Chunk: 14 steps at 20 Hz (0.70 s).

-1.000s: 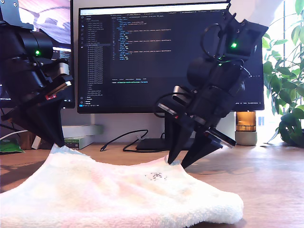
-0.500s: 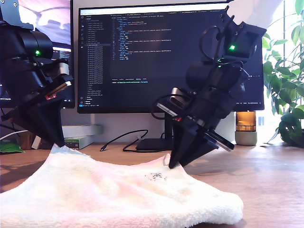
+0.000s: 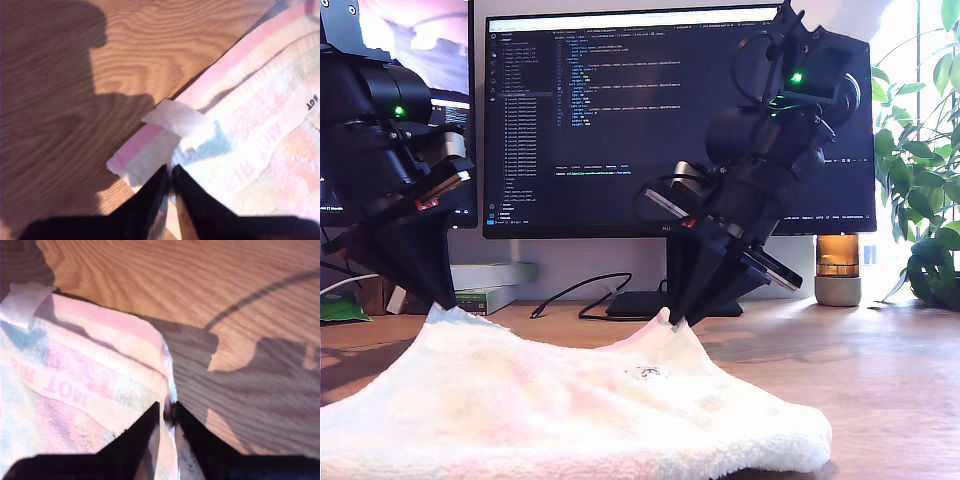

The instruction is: Fold the tea towel to a neat square and place it to the right

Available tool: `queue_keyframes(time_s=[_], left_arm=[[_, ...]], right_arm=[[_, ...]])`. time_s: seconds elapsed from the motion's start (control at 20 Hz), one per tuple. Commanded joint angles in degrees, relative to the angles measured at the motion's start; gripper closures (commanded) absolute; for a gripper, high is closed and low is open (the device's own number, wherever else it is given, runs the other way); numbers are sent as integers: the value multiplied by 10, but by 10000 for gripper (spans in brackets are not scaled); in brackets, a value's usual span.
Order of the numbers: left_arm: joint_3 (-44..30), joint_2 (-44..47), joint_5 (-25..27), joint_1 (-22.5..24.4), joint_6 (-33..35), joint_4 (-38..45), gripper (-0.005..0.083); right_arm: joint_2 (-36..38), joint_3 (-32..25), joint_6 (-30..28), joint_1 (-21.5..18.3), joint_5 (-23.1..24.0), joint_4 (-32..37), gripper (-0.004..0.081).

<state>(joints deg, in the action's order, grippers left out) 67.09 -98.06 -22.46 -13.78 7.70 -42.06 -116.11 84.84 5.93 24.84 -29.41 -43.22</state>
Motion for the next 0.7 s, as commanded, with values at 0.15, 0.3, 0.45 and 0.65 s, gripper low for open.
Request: queue_keyframes(time_s=[0.15,0.3,0.45,0.65], left_arm=[[5,-7,-3,0,3,1,797],[5,-7,-9,0,3,1,797],[5,-7,-11,0,3,1,797],[5,-7,-11,1,14,-2,797]], right_arm=[[-12,-5,-13,2,0,-23,703],[-12,-5,-17,2,0,-27,769],[-12,-5,-18,3,0,-22,783],[-12,-5,-17,3,0,-23,783]])
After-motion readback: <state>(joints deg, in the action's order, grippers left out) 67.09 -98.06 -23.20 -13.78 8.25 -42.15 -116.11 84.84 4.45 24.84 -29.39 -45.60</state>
